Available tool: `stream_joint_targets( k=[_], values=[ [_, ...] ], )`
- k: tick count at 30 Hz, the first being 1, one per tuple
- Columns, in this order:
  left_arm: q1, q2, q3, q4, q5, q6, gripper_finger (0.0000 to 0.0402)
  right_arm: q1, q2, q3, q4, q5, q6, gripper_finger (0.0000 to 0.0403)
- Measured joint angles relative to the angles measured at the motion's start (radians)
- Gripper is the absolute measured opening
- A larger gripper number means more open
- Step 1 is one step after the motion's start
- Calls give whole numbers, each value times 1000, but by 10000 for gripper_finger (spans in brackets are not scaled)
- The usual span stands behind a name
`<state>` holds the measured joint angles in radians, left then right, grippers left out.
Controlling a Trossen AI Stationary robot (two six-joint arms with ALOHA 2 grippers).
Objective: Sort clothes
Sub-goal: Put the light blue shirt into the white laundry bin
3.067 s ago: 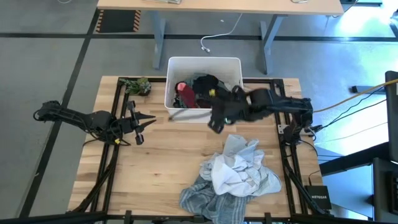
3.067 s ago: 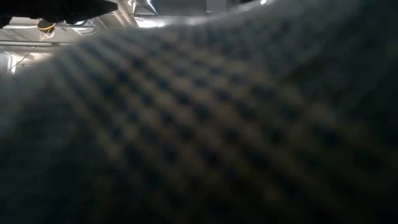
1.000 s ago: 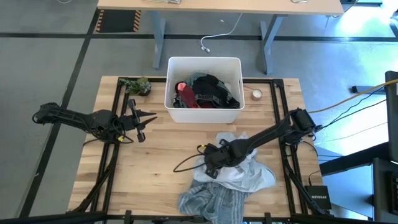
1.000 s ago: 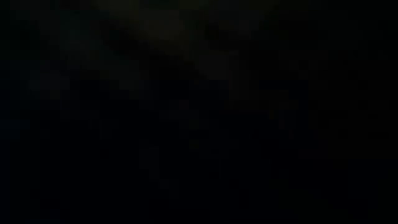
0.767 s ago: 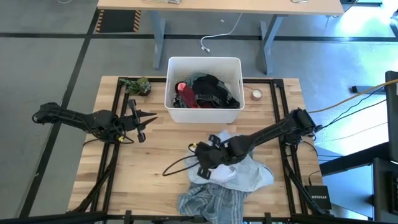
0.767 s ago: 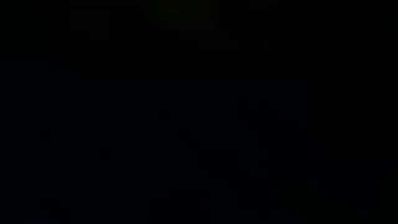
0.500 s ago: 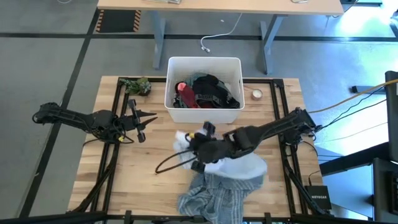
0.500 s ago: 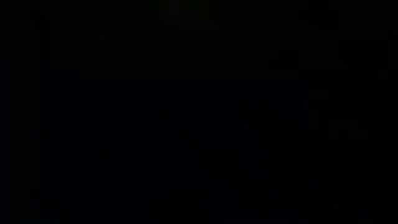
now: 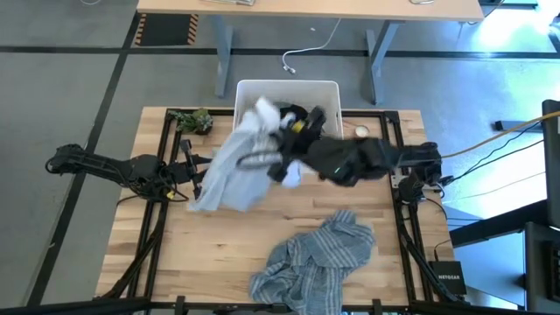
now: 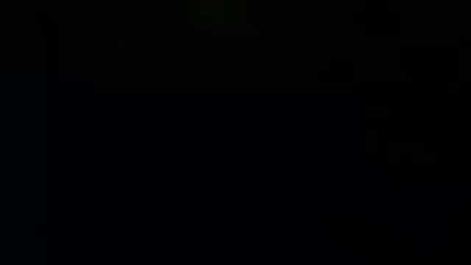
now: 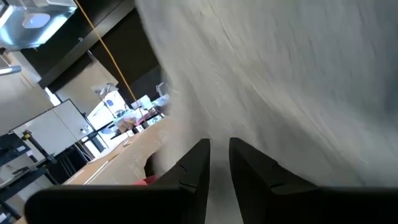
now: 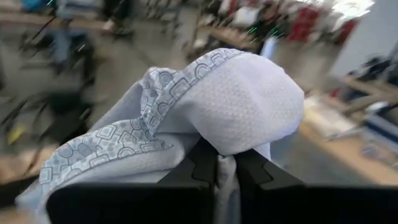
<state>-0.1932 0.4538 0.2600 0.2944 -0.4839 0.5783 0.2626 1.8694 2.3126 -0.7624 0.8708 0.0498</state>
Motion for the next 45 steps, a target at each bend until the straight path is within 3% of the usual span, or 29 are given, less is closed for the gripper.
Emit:
stream_joint_targets(
  k=[5,12,23,28,33,38,40,45],
  values=[
    [0,0,0,2,0,5,56,-59,-42,22,170,83,-172,32],
    [1,1,0,0,0,1,56,-172,-60,44,481,113,-353,34],
    [1,1,0,0,0,21,56,-327,-59,43,602,-88,-421,35],
    [1,1,0,6,1,-2,56,-342,-55,23,384,-78,-398,35],
    [1,1,0,10,1,-2,56,-356,-50,-49,96,-54,-153,41],
    [1,1,0,25,2,-40,56,-355,-51,-114,-247,-74,97,98],
    [1,1,0,32,10,-56,56,-353,-51,-135,-372,-132,193,131],
    [1,1,0,31,18,-55,56,-336,-51,-149,-598,-411,334,199]
  ],
)
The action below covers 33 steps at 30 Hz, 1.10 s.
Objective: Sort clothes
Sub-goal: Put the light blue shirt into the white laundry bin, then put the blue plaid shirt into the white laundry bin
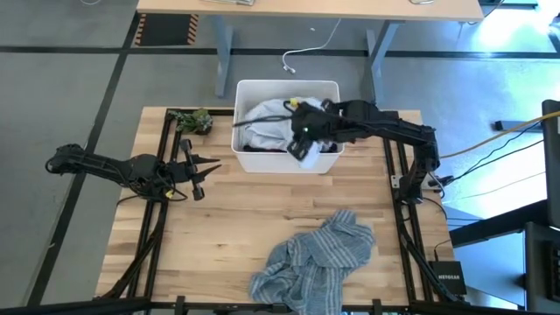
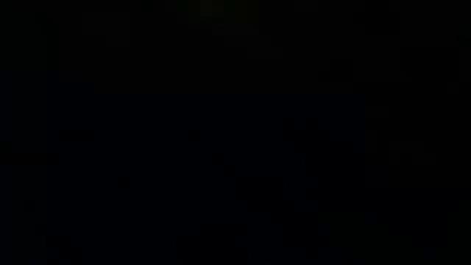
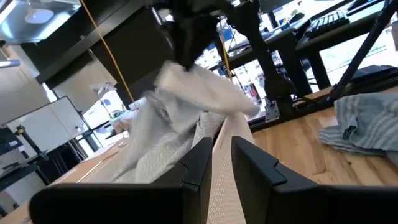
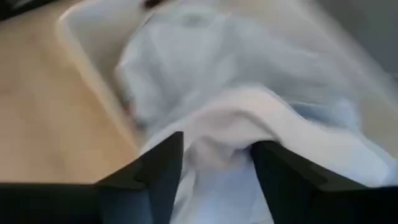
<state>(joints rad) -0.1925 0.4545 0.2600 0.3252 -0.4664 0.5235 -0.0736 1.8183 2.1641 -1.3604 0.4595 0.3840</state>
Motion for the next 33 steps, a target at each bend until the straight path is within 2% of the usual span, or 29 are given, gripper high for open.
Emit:
stream_joint_targets(
  k=[2,5,14,21,27,33],
  values=[
    [0,0,0,0,0,7,56,24,0,-1,-39,-74,62,215],
    [0,0,0,0,0,7,56,102,0,-1,-51,-95,108,228],
    [0,0,0,-2,1,-10,56,407,19,0,-32,-31,238,227],
    [0,0,0,0,2,5,56,583,135,0,7,-13,268,227],
    [0,0,0,-1,2,-15,56,662,294,0,28,-116,265,227],
    [0,0,0,-1,1,3,56,676,475,-1,36,-326,209,227]
  ],
)
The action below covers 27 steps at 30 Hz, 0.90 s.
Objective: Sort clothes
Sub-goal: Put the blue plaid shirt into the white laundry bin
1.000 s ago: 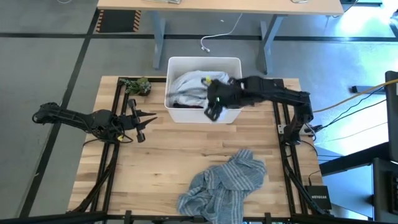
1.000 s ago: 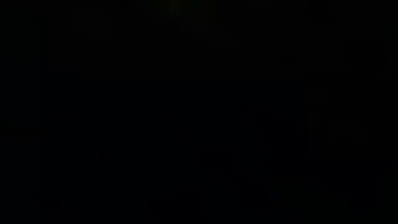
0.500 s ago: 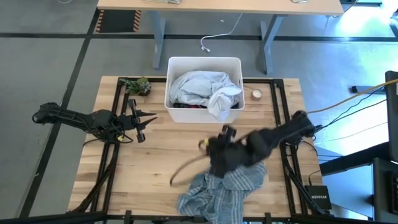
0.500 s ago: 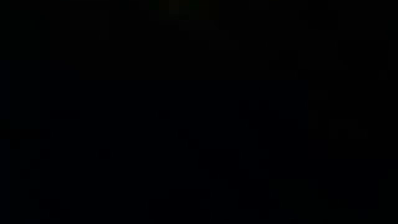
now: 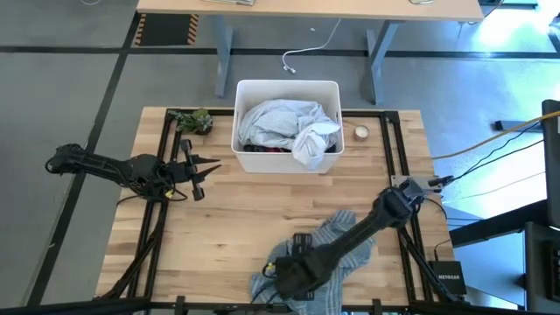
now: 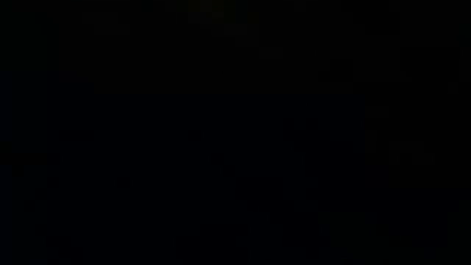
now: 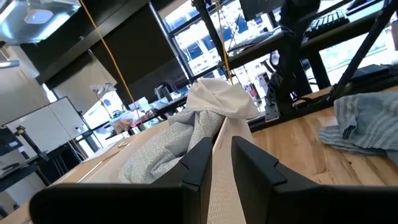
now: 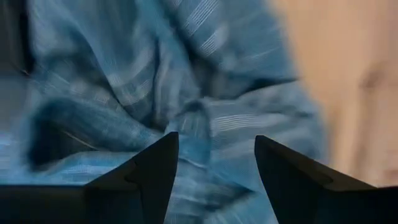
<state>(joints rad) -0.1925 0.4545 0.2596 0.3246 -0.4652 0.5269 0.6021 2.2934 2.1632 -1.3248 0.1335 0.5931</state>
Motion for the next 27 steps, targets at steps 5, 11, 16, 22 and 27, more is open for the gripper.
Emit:
stream_joint_targets(
  k=[5,11,16,22,27],
  values=[
    [0,0,0,-1,0,-1,56,-18,117,0,61,-147,-63,227],
    [1,0,0,-3,-1,1,56,-47,180,0,130,-205,-129,227],
    [11,1,0,-5,-1,5,56,-74,195,2,91,-95,-157,227],
    [13,9,0,-13,-1,-5,56,-124,196,2,74,-10,-126,207],
    [13,14,0,-17,-1,-1,56,-161,196,2,65,-42,-101,109]
  ],
)
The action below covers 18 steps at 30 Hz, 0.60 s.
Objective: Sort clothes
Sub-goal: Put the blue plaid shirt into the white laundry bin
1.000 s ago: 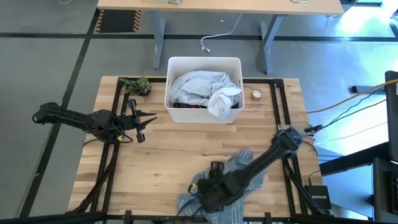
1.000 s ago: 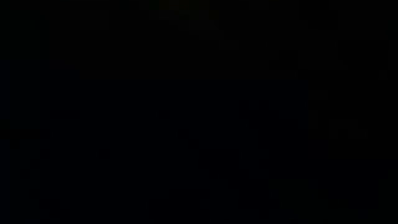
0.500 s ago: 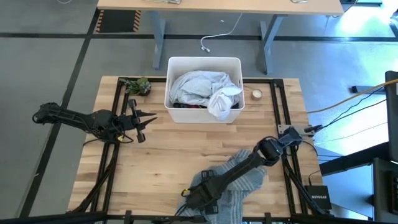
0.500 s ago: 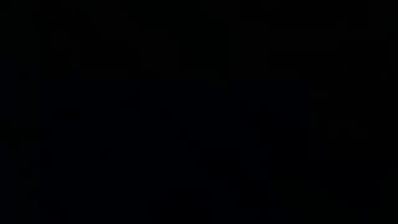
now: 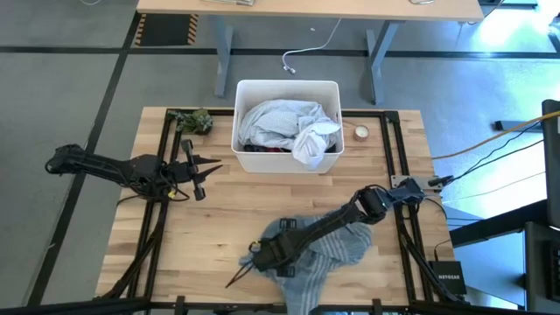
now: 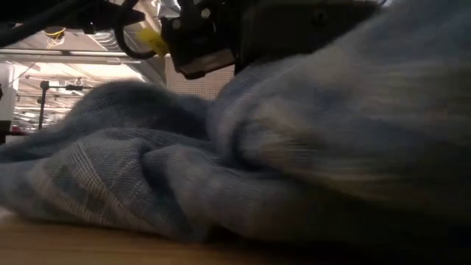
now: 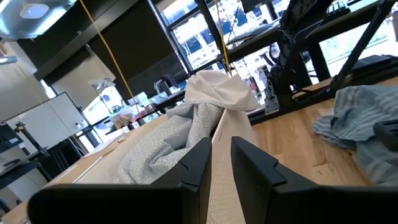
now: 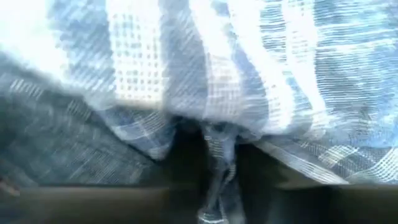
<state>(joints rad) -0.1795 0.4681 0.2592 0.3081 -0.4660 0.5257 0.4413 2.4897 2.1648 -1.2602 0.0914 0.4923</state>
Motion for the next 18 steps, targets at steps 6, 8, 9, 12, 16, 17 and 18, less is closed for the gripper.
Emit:
stream_joint_targets(
  k=[6,8,9,12,16,17,18],
  values=[
    [0,2,0,-4,0,5,56,-16,0,-1,-2,52,-60,28],
    [0,2,0,-4,0,5,56,-17,-5,-1,-16,80,-77,42],
    [0,2,0,-5,0,5,56,-17,-9,-1,-26,108,-78,45],
    [0,2,0,-6,0,5,56,-17,-54,-3,-43,185,-78,33],
    [0,2,0,-5,0,5,56,-17,-142,-2,-42,315,-75,18],
    [0,2,0,-6,0,5,56,-17,-163,-2,-42,355,-72,18],
    [0,2,0,-6,0,5,56,-17,-187,-2,-43,396,-65,18]
  ],
)
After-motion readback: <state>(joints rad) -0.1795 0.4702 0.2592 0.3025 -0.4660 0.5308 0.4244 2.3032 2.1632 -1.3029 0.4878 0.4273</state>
